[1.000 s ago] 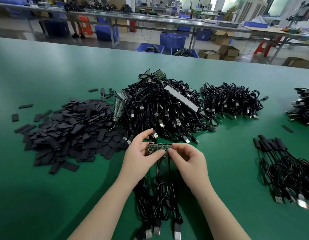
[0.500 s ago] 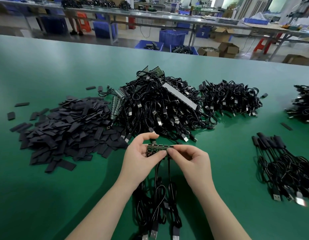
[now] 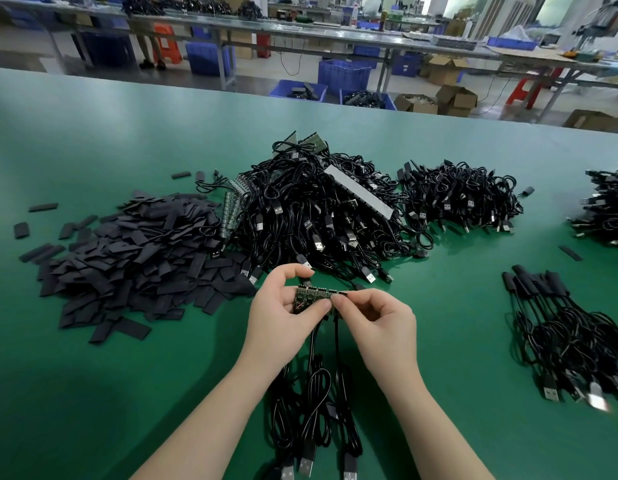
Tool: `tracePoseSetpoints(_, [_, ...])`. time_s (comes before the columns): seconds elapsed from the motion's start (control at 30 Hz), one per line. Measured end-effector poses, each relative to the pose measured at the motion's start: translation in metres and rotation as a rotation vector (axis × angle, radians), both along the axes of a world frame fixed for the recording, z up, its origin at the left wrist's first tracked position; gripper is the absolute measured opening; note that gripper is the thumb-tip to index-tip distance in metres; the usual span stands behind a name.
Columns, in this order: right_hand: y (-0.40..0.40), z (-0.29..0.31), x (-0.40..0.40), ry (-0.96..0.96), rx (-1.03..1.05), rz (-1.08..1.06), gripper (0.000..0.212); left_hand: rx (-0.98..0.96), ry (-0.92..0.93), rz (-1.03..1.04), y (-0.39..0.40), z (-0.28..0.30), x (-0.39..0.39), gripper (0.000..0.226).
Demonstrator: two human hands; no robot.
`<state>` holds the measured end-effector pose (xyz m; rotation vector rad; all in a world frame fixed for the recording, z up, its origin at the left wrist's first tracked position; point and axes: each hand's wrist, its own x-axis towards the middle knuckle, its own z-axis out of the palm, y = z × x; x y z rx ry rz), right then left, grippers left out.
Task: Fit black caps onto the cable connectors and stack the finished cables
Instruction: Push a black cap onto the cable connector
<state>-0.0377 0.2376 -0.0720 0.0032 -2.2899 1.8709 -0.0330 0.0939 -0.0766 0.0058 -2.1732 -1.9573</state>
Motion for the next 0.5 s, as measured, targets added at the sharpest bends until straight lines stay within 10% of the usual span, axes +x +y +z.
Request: tracePoseSetpoints(0.5, [0.012, 0.01, 0.002, 0.255, -0.089, -0.356, 0.011, -0.167, -0.061, 0.042, -0.003, -0.015, -0.005, 0.046])
